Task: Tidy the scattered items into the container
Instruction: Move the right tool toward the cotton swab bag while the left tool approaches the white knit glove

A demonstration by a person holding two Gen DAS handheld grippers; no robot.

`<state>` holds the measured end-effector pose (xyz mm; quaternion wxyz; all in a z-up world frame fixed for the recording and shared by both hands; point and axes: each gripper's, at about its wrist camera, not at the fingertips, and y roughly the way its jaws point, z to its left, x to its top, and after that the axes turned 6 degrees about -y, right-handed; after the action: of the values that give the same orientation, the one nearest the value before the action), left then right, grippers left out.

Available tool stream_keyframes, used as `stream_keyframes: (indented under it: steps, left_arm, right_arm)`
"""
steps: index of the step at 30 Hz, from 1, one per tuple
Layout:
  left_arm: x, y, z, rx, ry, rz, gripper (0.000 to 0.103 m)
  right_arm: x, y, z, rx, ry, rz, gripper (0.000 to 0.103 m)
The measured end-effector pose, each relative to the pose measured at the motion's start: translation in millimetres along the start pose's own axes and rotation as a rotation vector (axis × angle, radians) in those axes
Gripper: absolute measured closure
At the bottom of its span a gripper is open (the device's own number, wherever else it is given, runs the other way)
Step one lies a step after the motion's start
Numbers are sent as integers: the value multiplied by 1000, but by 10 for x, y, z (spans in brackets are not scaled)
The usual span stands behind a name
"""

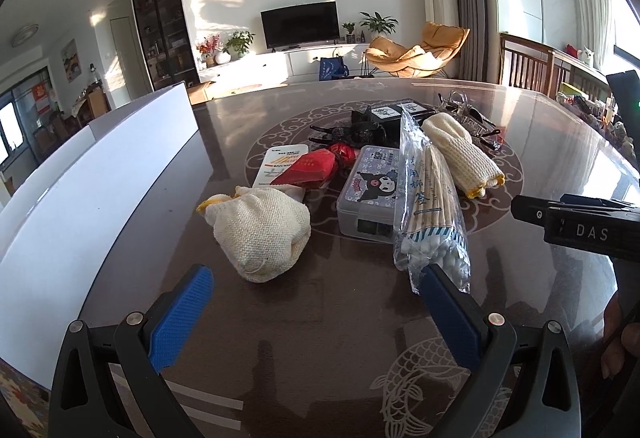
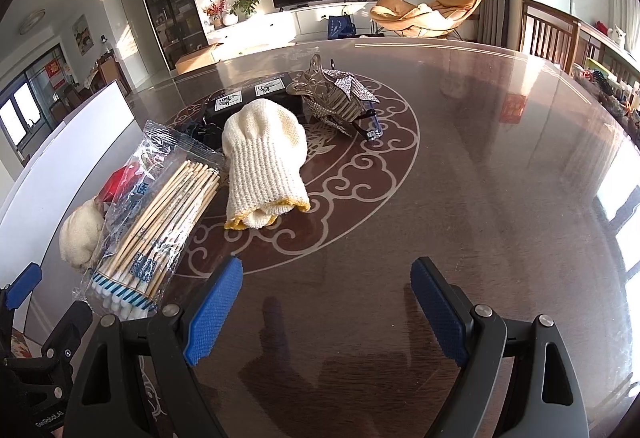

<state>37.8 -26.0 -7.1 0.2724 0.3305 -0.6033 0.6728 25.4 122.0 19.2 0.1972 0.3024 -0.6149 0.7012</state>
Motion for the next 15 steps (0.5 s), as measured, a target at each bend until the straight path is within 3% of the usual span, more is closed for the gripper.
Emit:
stream_keyframes:
  steps: [15]
  left_arm:
    - [3, -133, 202, -16, -62, 10, 0]
  right_arm:
    - [-4, 79, 40, 5, -29, 28, 16]
